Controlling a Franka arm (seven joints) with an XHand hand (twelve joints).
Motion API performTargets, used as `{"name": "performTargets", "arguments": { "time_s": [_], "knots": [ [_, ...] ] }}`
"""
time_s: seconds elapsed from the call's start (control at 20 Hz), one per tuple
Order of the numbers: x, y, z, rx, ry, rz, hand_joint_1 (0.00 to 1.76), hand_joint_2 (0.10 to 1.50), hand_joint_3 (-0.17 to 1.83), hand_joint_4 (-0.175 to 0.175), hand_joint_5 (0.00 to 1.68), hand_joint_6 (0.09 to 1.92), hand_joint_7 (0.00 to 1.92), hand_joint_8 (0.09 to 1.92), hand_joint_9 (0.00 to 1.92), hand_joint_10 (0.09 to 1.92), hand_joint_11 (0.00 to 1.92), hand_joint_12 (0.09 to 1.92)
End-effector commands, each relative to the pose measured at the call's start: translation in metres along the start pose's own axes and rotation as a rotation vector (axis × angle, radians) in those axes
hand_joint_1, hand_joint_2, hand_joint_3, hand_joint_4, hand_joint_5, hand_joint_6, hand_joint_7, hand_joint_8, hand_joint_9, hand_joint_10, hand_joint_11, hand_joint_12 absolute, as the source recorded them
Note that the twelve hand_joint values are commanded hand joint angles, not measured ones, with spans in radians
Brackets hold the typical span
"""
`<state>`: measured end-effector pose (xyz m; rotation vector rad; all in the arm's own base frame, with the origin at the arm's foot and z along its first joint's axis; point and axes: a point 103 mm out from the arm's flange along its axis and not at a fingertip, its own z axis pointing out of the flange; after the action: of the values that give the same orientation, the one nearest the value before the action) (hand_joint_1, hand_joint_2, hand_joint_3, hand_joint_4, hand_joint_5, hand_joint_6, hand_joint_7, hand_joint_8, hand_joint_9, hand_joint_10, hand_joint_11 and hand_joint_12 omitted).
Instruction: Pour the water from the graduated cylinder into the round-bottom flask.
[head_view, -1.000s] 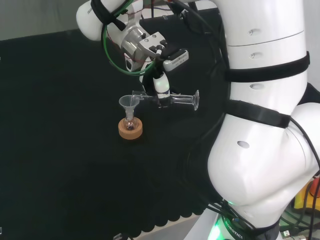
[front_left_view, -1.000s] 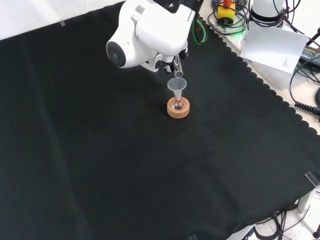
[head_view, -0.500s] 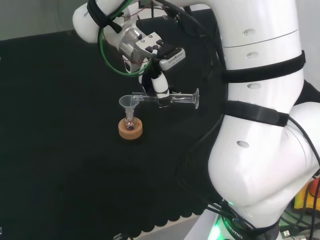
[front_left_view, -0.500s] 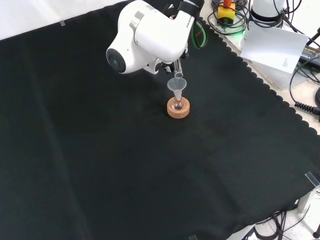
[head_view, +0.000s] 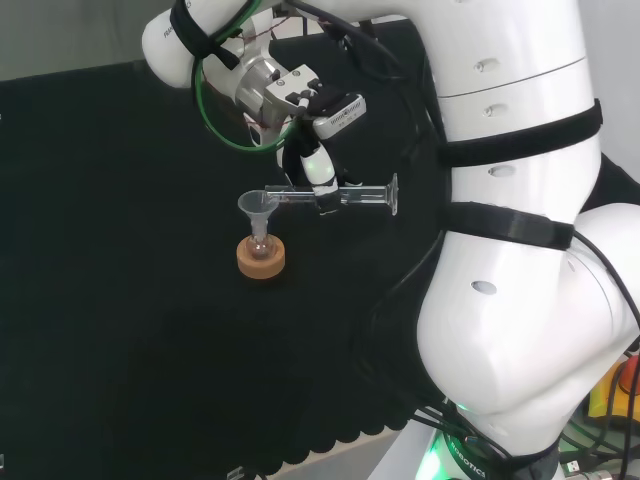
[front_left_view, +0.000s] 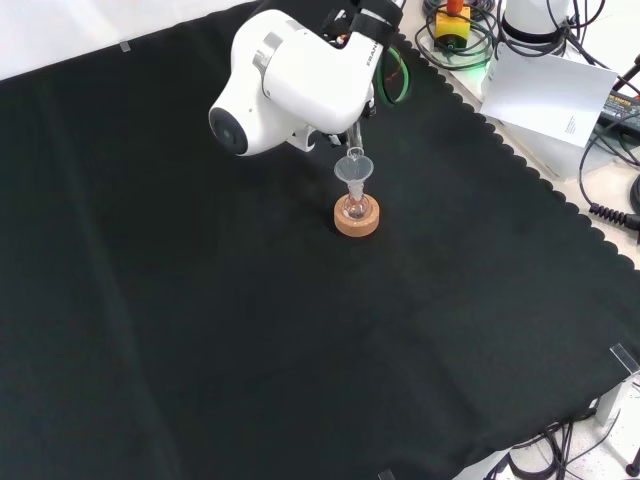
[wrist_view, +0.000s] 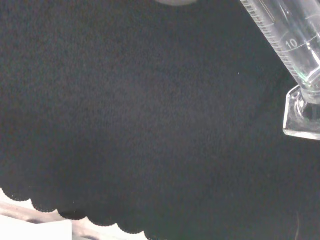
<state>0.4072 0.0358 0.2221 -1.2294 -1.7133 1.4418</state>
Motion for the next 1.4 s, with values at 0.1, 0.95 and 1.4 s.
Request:
{"name": "performTargets", "arguments": {
  "time_s": [0.1,0.95,1.4],
  "knots": [
    [-0.0002,-0.0018,-0.0001,0.018,0.002,0.013,1.27,1.09,0.0,-0.175,1.01,0.94,1.05,0.93,1.49,0.09,1.23,0.78],
    [-0.0001,-0.0059,-0.0019,0.034,-0.009,0.024,1.27,1.09,0.0,-0.175,1.01,0.94,1.05,0.93,1.5,0.09,1.23,0.78],
    [0.0018,-0.0066,-0.0026,0.043,-0.012,0.023,1.27,1.09,0.0,-0.175,1.01,0.95,1.05,0.93,1.5,0.09,1.24,0.77]
  ]
}}
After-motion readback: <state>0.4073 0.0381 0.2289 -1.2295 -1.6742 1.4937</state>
